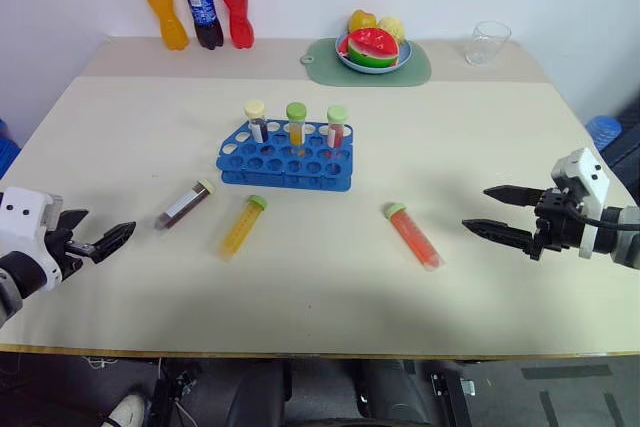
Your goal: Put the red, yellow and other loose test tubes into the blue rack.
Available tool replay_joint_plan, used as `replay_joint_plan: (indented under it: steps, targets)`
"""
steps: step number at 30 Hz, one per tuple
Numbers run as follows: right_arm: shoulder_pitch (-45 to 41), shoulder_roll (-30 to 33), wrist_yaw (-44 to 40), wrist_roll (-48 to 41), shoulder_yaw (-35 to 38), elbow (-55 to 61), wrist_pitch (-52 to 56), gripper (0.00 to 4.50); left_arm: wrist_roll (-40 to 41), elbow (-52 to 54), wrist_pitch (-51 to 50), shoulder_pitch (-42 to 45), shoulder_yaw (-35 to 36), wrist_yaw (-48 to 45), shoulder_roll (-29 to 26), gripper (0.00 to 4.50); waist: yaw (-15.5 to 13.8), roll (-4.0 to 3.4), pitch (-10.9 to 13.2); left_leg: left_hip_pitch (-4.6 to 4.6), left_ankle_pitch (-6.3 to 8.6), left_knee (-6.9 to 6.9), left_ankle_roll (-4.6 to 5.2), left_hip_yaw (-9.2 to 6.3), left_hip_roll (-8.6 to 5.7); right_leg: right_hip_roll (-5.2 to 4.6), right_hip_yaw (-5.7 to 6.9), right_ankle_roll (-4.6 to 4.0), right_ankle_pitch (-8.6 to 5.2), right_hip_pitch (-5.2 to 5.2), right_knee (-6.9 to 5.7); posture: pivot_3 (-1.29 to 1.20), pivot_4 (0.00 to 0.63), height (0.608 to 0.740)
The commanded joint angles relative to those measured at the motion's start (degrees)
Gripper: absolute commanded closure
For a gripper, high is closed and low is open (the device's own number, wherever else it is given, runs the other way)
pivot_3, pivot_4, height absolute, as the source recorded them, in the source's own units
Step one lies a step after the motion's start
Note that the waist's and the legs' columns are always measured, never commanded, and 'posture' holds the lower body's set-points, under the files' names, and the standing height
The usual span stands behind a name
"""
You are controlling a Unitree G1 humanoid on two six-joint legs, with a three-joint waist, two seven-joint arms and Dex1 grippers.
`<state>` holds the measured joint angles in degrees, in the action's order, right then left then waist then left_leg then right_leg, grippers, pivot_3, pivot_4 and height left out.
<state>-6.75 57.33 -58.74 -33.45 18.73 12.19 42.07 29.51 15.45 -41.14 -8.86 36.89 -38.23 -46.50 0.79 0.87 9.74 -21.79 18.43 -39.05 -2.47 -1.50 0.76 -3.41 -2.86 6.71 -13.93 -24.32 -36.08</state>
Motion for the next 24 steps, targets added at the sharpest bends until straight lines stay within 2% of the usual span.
replay_joint_plan:
  steps: [1,6,16,24]
  targets:
    - [0.18,0.99,0.58,-0.22,1.74,1.69,0.23,0.0,0.7,1.42,0.18,0.44,1.42,0.5,0.05,0.04,0.01,0.0,0.0,0.0,0.0,0.0,0.0,0.0,0.0,0.0,0.0,0.0,0.0,0.0,0.0,0.0,0.15,0.734]
    - [0.03,1.18,2.09,0.3,0.95,2.19,1.58,0.0,0.74,1.58,0.51,1.04,1.21,0.72,0.53,0.04,0.01,0.0,0.0,0.0,0.0,0.0,0.0,0.0,0.0,0.01,0.0,0.0,0.0,0.0,-0.01,0.0,0.15,0.734]
    - [-5.6,-0.13,6.17,0.3,-4.63,4.63,5.21,0.0,1.92,4.34,0.69,3.78,-0.9,2.23,2.64,0.04,-0.1,0.0,0.0,0.01,0.0,-0.01,0.0,0.01,0.0,0.0,-0.01,0.0,0.0,0.0,-0.01,0.0,0.15,0.734]
    - [-10.55,0.04,11.27,-1.44,-6.35,7.43,14.32,0.0,1.5,3.96,1.68,8.07,-7.34,2.16,3.12,0.04,-0.03,0.0,0.0,0.01,0.0,-0.02,0.0,0.0,0.0,0.01,-0.01,0.0,0.0,0.0,-0.02,0.0,0.15,0.734]
